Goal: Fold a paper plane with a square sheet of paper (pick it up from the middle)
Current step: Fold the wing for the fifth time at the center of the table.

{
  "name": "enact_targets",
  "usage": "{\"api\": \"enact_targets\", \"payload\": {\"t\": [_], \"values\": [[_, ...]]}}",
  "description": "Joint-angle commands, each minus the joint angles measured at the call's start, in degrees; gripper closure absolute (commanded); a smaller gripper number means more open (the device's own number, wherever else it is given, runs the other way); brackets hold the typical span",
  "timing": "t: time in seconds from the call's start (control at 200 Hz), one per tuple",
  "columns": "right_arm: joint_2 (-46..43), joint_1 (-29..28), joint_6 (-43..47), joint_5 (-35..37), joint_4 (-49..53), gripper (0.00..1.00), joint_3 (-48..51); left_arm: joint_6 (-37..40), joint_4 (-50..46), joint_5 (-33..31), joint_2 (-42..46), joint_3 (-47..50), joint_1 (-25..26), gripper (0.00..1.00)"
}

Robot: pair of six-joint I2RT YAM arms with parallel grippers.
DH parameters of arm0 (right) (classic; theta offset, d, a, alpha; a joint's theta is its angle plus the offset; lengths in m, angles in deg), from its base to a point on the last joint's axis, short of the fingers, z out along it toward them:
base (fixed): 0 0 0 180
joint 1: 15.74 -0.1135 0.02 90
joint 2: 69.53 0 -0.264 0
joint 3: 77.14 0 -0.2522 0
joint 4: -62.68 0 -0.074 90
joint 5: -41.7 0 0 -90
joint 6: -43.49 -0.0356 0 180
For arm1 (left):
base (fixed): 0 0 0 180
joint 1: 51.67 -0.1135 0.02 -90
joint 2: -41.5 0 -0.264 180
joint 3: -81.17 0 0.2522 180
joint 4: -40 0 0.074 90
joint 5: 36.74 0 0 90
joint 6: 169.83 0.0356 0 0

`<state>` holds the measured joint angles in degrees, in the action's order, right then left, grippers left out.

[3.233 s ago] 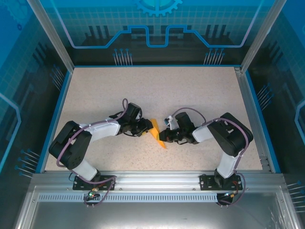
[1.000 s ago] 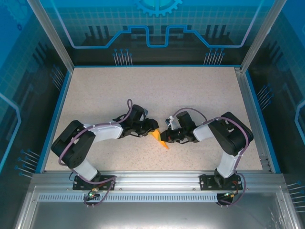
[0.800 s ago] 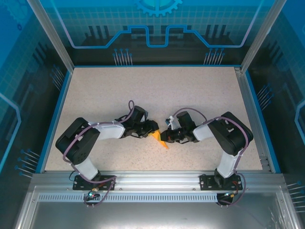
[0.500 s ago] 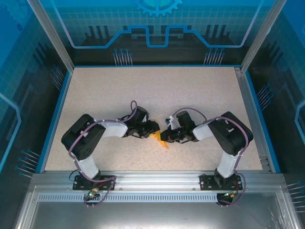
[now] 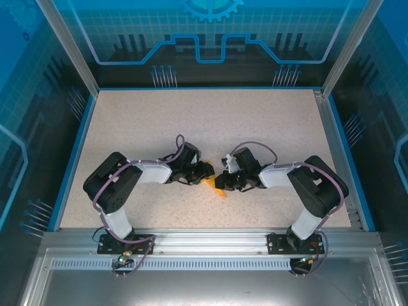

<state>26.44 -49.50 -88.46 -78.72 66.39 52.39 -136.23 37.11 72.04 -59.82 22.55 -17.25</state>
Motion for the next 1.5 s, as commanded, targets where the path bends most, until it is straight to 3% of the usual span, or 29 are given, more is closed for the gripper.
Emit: {"api": "enact_targets", "payload": {"t": [0.0, 0.56, 0.99, 1.27, 1.496], "values": [[-1.11, -0.78, 1.11, -0.69, 4.48, 0.90, 2.04, 2.61, -4.23, -1.49, -2.41, -0.42, -0.13, 0.61], [0.97, -0.96, 4.01, 1.56, 8.81, 0.95, 4.80, 2.92, -6.38, -1.30, -2.15, -2.01, -0.08, 0.61], [-6.22, -0.79, 5.44, 0.66, 13.91, 0.90, 4.27, 3.08, -7.62, -1.64, -2.38, -2.64, -0.10, 0.62], [0.00, -0.80, 6.28, 1.95, 15.08, 0.98, 5.21, 3.12, -8.18, -1.59, -2.33, -3.08, -0.11, 0.62], [-2.45, -0.85, 6.33, 2.57, 19.26, 0.94, 3.71, 3.47, -9.17, -1.88, -2.13, -3.52, -0.12, 0.62]]}}
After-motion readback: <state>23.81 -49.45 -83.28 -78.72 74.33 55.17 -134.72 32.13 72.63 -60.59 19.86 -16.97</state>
